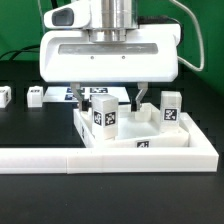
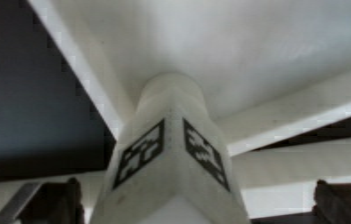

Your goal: Assemble square table

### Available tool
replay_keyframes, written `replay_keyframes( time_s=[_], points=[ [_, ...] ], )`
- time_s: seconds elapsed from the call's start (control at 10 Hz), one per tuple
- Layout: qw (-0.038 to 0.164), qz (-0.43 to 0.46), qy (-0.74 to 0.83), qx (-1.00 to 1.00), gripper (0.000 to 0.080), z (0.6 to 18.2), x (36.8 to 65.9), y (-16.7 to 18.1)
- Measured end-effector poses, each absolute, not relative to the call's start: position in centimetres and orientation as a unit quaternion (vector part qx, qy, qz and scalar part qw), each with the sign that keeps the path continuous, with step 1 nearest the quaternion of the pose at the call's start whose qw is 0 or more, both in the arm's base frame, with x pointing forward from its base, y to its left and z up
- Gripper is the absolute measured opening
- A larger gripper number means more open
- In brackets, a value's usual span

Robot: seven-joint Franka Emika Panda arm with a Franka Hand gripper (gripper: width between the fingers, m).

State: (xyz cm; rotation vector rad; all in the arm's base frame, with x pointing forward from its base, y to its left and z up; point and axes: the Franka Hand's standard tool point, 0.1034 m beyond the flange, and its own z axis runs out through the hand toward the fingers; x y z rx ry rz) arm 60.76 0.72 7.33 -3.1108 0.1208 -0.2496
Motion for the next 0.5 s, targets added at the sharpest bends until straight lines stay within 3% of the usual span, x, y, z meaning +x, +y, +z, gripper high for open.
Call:
replay_keyframes(
  time_s=[0.5],
  points=[
    [-0.009,-0.079,-0.129,-0.988,0.0648,7.33,60.76,-0.28]
  ],
)
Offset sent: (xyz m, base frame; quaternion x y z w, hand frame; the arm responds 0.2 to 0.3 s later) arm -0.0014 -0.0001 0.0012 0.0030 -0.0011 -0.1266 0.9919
